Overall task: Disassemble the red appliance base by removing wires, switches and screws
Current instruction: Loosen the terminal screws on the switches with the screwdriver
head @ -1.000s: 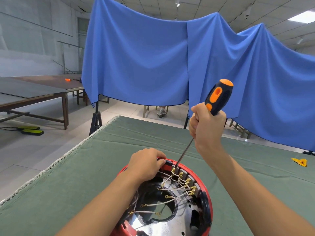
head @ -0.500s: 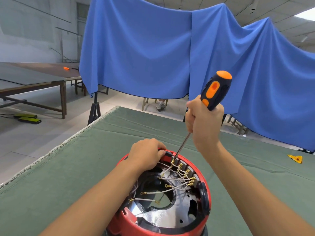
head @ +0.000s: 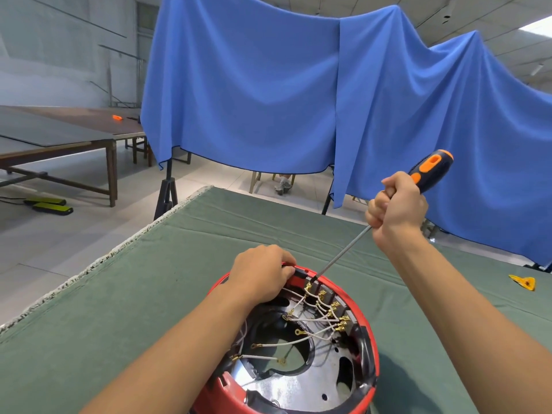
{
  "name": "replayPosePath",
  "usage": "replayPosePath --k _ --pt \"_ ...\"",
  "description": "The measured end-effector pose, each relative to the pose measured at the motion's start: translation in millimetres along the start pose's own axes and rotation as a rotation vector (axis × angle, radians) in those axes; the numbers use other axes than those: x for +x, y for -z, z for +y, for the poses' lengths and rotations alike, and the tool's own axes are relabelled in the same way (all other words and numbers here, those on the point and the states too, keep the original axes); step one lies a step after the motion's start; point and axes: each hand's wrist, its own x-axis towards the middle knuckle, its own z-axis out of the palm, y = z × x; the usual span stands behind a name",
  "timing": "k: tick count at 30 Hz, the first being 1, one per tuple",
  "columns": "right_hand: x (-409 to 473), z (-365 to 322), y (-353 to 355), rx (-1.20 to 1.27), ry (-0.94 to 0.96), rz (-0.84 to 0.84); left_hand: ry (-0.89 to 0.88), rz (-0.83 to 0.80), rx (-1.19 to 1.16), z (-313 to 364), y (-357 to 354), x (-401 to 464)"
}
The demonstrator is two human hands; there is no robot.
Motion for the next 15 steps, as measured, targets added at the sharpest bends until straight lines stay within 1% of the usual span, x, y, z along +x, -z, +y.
replayPosePath --k 7,12,15 --pt "21.7 9.7 2.0 -0.015 -0.114 0.079 -0.002 0.019 -0.011 -0.3 -0.9 0.5" --pt "38.8 22.0 10.6 -0.018 -0.237 0.152 -0.009 0.023 -0.007 -1.4 -2.2 0.4" --pt "41.9 26.3 18.4 0.014 -0.267 0.17 -0.014 0.024 -0.006 -1.2 -2.8 0.7"
